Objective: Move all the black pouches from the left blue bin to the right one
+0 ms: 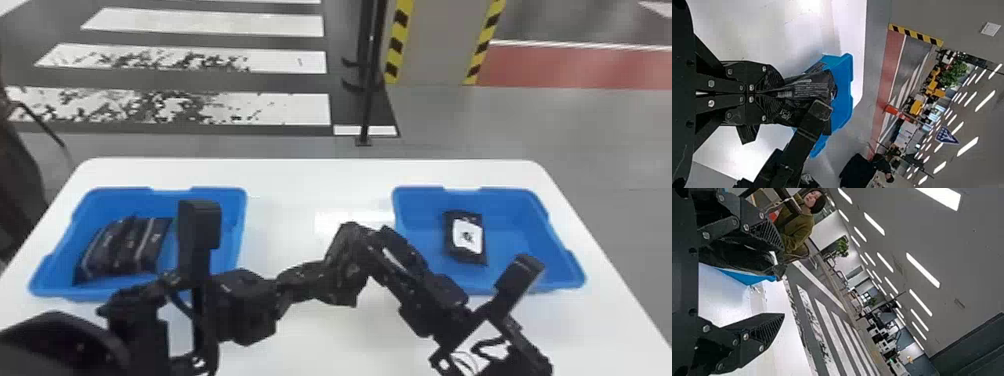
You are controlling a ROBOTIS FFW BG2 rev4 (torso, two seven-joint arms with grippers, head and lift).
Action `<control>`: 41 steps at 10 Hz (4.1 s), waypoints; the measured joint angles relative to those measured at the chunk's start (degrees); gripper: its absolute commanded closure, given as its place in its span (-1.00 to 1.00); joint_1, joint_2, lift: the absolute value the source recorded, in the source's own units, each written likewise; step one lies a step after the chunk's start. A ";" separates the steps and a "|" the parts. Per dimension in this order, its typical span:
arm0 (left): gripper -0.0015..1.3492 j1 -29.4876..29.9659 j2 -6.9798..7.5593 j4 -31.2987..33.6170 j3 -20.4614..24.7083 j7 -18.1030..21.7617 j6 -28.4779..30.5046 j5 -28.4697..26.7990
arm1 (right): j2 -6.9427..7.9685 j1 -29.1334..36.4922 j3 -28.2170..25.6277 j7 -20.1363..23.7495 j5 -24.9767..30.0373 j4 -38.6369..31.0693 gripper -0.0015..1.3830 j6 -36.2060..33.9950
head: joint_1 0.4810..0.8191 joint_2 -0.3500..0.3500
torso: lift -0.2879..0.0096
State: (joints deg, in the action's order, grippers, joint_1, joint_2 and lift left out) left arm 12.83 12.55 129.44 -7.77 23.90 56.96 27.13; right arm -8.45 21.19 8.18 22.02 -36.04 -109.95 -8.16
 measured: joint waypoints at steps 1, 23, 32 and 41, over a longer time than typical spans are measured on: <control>0.79 -0.11 0.01 0.00 -0.07 0.00 0.05 0.05 | 0.01 0.07 0.01 0.05 -0.91 -0.20 0.85 -0.16 | 0.27 -0.22 | -0.01; -0.77 0.27 -1.81 0.32 21.37 -5.19 3.44 -9.76 | 2.44 7.99 -12.49 -0.41 17.95 -8.39 -0.73 5.21 | 0.27 0.16 | -0.01; -0.76 -20.97 -1.52 -26.10 18.42 -6.66 12.10 -21.72 | 2.74 13.26 -6.34 0.44 11.91 -11.56 -0.72 3.38 | 0.27 0.65 | -0.01; -0.43 -30.57 -3.02 -40.12 15.07 -9.41 16.98 -31.70 | 2.66 13.12 -5.90 1.27 8.55 -10.19 -0.71 0.42 | 0.27 0.76 | -0.01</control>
State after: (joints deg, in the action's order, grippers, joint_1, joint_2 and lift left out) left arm -17.74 9.54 89.32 7.29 14.49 73.94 -4.56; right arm -5.79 34.31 2.28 23.29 -27.49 -120.14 -7.73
